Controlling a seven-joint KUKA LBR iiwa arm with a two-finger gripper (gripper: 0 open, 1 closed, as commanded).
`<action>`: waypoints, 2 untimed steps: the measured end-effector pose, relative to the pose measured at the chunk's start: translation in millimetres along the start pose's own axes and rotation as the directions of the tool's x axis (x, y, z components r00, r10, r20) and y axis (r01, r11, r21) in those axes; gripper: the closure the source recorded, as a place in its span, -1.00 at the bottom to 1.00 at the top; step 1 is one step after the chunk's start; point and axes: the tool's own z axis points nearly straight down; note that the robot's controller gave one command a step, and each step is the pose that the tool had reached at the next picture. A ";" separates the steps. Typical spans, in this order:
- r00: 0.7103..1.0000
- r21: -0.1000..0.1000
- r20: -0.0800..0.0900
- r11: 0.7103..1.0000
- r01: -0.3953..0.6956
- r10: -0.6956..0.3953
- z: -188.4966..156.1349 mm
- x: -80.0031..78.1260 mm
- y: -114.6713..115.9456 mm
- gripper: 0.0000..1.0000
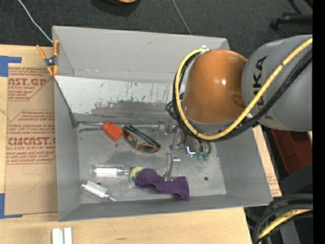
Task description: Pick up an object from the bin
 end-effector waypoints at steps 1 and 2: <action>1.000 -0.001 0.008 1.000 -0.002 0.002 -4.5 -1.5 -0.7 -1.00; 1.000 -0.002 0.007 1.000 -0.016 0.016 142.4 16.5 -4.4 -1.00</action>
Offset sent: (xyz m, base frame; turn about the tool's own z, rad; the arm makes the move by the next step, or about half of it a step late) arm -0.0201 -0.0053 -0.1521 0.0165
